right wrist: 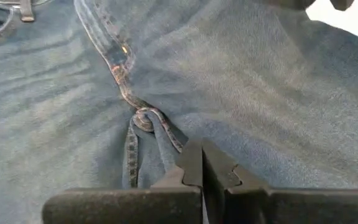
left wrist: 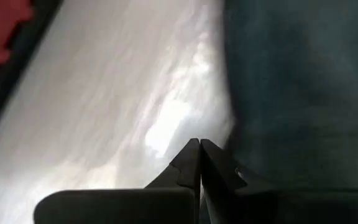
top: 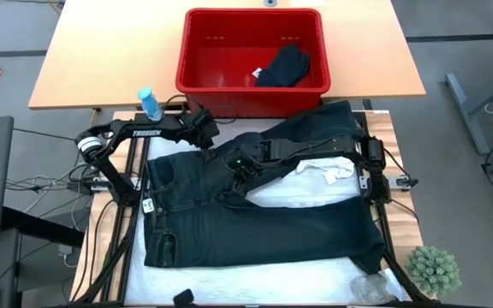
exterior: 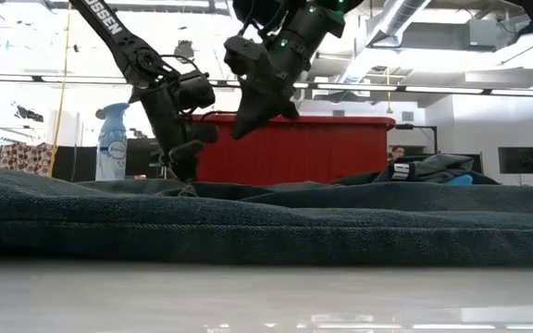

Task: Fold laundry
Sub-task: Fold the blue pants

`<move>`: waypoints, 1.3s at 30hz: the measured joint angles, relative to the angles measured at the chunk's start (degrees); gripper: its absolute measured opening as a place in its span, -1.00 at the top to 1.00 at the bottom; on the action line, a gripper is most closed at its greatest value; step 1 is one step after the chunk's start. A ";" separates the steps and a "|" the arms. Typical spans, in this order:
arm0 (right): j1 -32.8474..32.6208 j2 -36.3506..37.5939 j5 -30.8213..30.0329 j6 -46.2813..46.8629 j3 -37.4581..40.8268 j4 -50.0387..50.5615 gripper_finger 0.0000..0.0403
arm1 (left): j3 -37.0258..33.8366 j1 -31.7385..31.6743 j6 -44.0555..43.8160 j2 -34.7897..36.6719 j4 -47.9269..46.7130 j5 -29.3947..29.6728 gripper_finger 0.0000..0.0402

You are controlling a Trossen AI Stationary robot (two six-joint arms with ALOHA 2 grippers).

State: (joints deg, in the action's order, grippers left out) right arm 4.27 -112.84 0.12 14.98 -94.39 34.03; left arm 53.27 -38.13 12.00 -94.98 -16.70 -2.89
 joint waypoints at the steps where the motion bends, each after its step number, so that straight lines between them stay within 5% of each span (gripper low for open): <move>1: 0.00 -0.07 0.02 0.00 0.04 0.04 0.90 | 0.08 -0.13 0.12 0.00 0.06 -3.15 1.00; 5: -0.01 -0.02 0.02 0.00 0.02 0.04 0.90 | 0.18 -0.84 0.80 1.55 -1.53 -17.18 1.00; 7: -0.04 -0.03 0.02 0.00 0.02 0.12 0.90 | 0.27 -1.16 2.39 2.84 -1.59 -19.18 1.00; 11: -0.24 -0.04 0.02 0.02 0.02 0.19 0.90 | 0.23 -1.29 5.48 2.97 -3.89 -13.77 1.00; 20: -0.63 -0.04 0.86 0.15 0.02 0.17 0.90 | 0.23 -1.59 10.81 2.17 -4.60 -19.82 0.59; 30: -0.87 -0.04 2.81 0.15 0.02 -0.17 0.90 | 0.21 -1.14 8.42 -0.02 -4.06 -8.51 0.06; 35: -0.92 -0.04 3.10 0.09 0.02 -0.16 0.90 | 0.25 -0.96 6.70 -3.41 -4.63 -12.65 0.10; 39: -0.92 -0.04 3.10 0.02 0.02 0.07 0.90 | 0.47 -0.26 5.16 -6.37 -4.78 -13.69 0.39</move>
State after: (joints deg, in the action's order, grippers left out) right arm 3.36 -112.88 3.22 15.00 -94.37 34.09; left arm 53.74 -38.39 17.16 -101.35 -21.48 -16.58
